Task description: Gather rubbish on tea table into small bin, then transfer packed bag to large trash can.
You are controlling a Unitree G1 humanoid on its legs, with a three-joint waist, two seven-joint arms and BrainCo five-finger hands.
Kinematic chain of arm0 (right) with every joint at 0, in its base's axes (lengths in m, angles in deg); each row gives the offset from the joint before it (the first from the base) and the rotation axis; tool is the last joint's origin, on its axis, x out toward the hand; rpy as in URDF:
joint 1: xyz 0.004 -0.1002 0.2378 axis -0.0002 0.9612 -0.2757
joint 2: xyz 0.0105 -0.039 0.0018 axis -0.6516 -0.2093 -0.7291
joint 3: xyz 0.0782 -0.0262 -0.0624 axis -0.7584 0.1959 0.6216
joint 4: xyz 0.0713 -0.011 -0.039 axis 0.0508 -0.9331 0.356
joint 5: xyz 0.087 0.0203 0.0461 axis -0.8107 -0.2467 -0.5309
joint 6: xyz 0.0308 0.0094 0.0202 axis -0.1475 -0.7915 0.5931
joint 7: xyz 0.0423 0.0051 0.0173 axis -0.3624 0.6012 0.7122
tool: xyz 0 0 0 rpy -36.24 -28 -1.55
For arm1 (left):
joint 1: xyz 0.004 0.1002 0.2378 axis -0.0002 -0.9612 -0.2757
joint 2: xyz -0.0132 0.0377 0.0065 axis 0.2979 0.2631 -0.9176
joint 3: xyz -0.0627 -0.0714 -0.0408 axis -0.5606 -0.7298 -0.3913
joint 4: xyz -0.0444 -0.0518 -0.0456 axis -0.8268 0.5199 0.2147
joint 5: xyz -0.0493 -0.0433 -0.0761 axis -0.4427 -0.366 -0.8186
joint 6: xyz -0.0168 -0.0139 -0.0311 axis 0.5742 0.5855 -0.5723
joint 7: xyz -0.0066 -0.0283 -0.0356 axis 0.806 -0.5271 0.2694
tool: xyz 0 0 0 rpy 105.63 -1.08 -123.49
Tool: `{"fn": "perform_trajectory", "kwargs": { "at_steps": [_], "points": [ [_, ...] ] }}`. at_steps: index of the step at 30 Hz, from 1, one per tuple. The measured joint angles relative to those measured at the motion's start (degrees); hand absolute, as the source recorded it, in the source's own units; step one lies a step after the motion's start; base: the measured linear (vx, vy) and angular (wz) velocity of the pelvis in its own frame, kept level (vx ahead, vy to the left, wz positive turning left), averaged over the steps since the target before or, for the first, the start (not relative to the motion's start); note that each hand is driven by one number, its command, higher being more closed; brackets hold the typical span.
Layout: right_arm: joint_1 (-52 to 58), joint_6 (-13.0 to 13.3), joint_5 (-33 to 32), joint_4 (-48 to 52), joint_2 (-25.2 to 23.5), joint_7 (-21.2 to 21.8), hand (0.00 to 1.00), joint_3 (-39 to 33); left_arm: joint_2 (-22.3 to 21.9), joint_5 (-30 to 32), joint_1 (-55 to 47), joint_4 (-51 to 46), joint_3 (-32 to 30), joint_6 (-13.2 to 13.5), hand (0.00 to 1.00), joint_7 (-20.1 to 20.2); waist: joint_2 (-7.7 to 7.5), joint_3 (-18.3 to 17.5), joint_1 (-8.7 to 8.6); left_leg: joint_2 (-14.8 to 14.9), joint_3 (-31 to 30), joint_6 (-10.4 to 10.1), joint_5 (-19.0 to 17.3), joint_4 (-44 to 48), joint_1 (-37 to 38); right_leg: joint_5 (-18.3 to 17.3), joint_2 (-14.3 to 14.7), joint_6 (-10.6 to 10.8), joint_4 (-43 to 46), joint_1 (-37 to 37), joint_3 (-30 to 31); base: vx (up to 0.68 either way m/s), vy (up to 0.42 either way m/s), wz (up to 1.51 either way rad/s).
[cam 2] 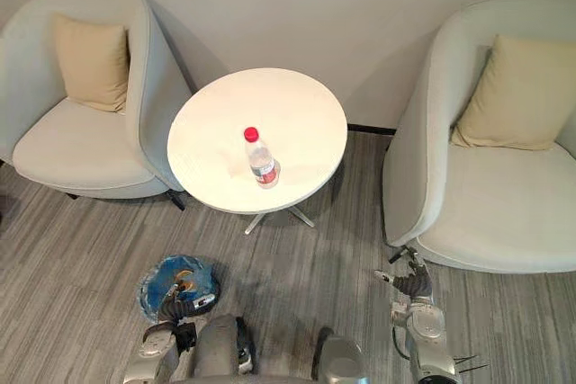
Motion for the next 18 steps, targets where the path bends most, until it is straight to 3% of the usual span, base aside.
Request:
{"fn": "perform_trajectory", "kwargs": {
  "at_steps": [1, 2, 4, 5, 7, 8, 10, 13, 14, 15, 16, 17, 18],
  "points": [
    [0.7, -0.1, 0.1, 0.4, 0.5, 0.0, 0.00, 0.1, -0.5, 0.1, -0.3, 0.0, 0.0, 0.0, 0.00, 0.0, 1.67, -0.6, 0.18, -1.2, 0.0, -0.6, 7.4, -8.0, 1.0, -0.9, 1.0, 1.4, -0.2, 0.9, -0.3, 0.25, 0.115, 0.19],
    [1.0, -0.1, 0.5, 0.9, 0.7, 0.0, 0.00, 0.1, -0.7, 0.2, -0.5, 0.2, 0.0, 0.0, 0.00, 0.0, 2.84, -1.1, 0.29, -1.2, 0.0, 2.1, 8.3, -9.6, 1.3, -1.6, 1.7, 2.3, 0.0, 1.1, -0.1, 0.26, 0.143, 0.25],
    [0.9, -0.1, 2.8, 2.8, 0.3, 0.3, 0.00, 1.6, -0.1, 0.3, -0.2, 1.2, -0.1, -0.1, 0.00, 0.0, 0.61, -0.9, 0.68, -4.7, 0.1, 2.7, 7.1, -12.3, 3.3, -3.8, -1.2, 4.0, 2.5, 0.4, 0.9, 0.18, 0.123, 0.12],
    [0.7, 0.0, 4.7, 4.7, 0.6, 0.3, 0.00, 2.7, -0.1, 0.5, -0.7, 1.3, 0.0, -0.2, 0.00, 0.0, -0.61, -0.9, 0.77, -6.4, 0.4, 3.9, 6.0, -12.6, 3.8, -6.0, -3.3, 5.0, 6.3, -0.9, 1.5, 0.17, 0.091, 0.08],
    [-0.8, 0.1, 6.7, 6.9, 0.6, 0.4, 0.00, 3.8, 0.1, 1.1, -1.4, 1.9, 0.7, -0.4, 0.00, 0.0, -1.33, -0.5, 0.18, -8.5, 0.2, 4.8, 3.3, -12.3, 5.0, -7.0, -6.2, 6.5, 15.8, -3.8, 3.0, 0.14, 0.073, 0.26],
    [-1.4, 0.2, 7.1, 8.6, 0.6, 0.4, 0.00, 5.2, 1.0, 1.8, -2.1, 2.0, 1.5, -0.4, 0.00, 0.0, -1.58, -0.5, -0.46, -9.6, -0.6, 5.6, 2.7, -12.3, 6.1, -5.8, -7.1, 7.6, 22.5, -6.2, 5.3, 0.15, 0.077, 0.41],
    [-1.5, 0.8, 9.0, 11.2, 0.6, 0.5, 0.00, 7.2, 2.5, 2.2, -2.3, 2.0, 1.9, -0.4, 0.00, -0.1, -1.45, -0.7, -0.87, -9.9, -2.8, 5.7, 2.6, -12.6, 7.1, -6.9, -5.6, 6.9, 25.2, -7.8, 10.1, 0.18, 0.024, 0.60],
    [-3.7, 1.7, 11.2, 12.7, 1.3, 0.7, 0.00, 9.1, 4.2, 2.2, -1.6, 2.0, 1.7, -0.2, 0.00, -0.2, -1.47, -0.8, -0.95, -9.9, -6.4, 4.6, 3.7, -14.1, 7.3, -8.0, -2.3, 6.3, 17.1, -10.9, 14.8, 0.15, -0.076, 0.68],
    [-3.7, 1.7, 11.6, 13.8, 2.2, 0.6, 0.00, 9.7, 4.8, 2.3, -1.8, 2.1, 1.7, 0.0, 0.00, -0.1, -2.19, -1.2, -0.75, -10.8, -7.7, 4.3, 3.9, -13.7, 7.2, -4.5, -2.2, 5.3, 10.3, -11.0, 15.6, 0.16, -0.140, 0.86],
    [-3.9, 1.8, 12.0, 14.0, 2.8, 0.7, 0.00, 9.9, 4.7, 2.4, -1.7, 2.5, 1.7, 0.2, 0.00, -0.1, -2.28, -1.3, -0.81, -11.5, -8.8, 4.0, 3.7, -13.3, 7.1, -1.8, -2.8, 6.1, 9.4, -10.9, 15.3, 0.18, -0.161, 0.90],
    [-3.9, 1.8, 13.0, 14.1, 4.1, 0.8, 0.00, 10.0, 3.6, 2.4, -2.0, 3.0, 1.8, 0.3, 0.00, 0.0, -1.08, -2.2, -0.99, -11.1, -10.5, 3.3, 4.1, -13.9, 7.0, -1.6, -2.7, 5.8, 8.6, -10.3, 13.8, 0.20, -0.187, 0.53],
    [-4.7, 1.8, 13.5, 14.6, 5.6, 1.7, 0.00, 10.9, 2.4, 2.4, -2.6, 3.1, 1.8, 0.4, 0.00, 0.0, 0.36, -3.2, -0.10, -10.3, -11.2, 2.7, 4.5, -15.2, 6.8, -1.2, -1.8, 5.2, 6.9, -9.7, 13.2, 0.19, -0.178, 0.33],
    [-5.2, 2.1, 13.7, 14.7, 6.2, 1.8, 0.00, 11.7, 2.1, 2.4, -3.3, 3.1, 1.8, 0.4, 0.00, 0.0, 0.89, -3.4, -0.11, -10.0, -11.6, 2.3, 4.8, -16.0, 6.9, -0.9, -1.5, 4.9, 6.1, -9.4, 12.6, 0.14, -0.140, 0.21]
  ]
}}
